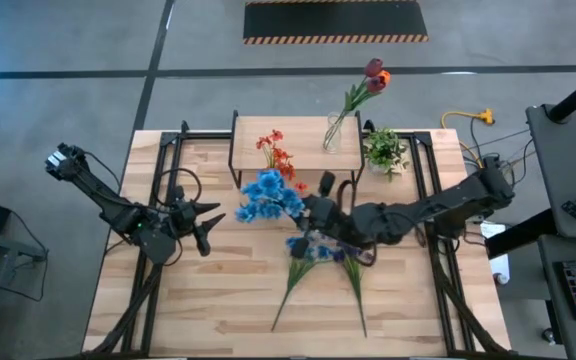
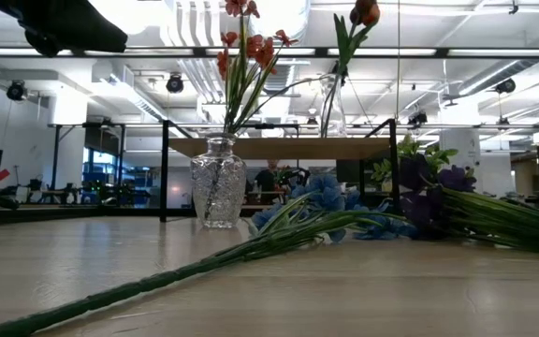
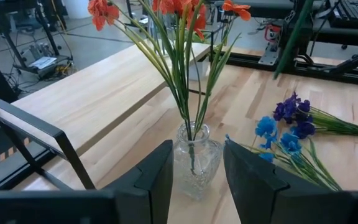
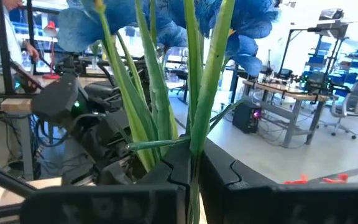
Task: Pick and place flowers into a vace then onto a shelf
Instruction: Put the right blue flowers into the transparent vase
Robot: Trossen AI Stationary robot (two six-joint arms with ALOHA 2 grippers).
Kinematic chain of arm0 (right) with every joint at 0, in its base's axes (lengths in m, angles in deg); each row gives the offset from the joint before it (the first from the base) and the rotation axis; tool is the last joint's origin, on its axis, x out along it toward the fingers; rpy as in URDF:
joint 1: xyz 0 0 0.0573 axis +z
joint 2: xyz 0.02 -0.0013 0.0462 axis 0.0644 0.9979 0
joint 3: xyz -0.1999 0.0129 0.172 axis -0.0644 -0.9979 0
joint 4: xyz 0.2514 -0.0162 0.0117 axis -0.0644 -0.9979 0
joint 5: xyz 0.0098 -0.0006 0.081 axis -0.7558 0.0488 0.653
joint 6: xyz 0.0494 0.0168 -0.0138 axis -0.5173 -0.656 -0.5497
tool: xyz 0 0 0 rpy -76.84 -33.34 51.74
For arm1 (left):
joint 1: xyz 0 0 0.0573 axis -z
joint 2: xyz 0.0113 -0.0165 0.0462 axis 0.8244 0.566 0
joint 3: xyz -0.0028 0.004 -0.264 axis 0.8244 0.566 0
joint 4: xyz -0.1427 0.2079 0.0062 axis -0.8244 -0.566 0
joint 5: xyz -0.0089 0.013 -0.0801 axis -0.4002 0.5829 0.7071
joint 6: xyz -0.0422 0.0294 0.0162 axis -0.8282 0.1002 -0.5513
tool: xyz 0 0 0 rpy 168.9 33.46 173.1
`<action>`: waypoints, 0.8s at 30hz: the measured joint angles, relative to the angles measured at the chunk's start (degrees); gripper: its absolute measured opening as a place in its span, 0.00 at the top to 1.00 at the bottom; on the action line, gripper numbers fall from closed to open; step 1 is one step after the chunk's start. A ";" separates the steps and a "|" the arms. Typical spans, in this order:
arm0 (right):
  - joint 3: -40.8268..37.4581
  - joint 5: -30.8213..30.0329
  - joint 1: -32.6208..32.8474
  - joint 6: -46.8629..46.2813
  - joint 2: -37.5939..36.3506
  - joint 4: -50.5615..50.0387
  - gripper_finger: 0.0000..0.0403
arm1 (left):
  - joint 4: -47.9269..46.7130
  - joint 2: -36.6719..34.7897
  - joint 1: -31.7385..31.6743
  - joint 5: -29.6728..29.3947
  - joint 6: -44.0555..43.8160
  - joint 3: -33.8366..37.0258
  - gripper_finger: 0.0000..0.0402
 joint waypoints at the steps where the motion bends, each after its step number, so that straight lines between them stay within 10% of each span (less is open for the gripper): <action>1: 0.00 0.82 -0.48 -0.06 0.85 1.10 0.98 | -0.11 0.00 0.00 -0.02 0.08 0.00 0.69; 24: 0.02 -1.59 -6.95 0.21 10.81 10.75 0.98 | -5.78 -3.34 0.00 -0.02 -0.05 0.07 0.69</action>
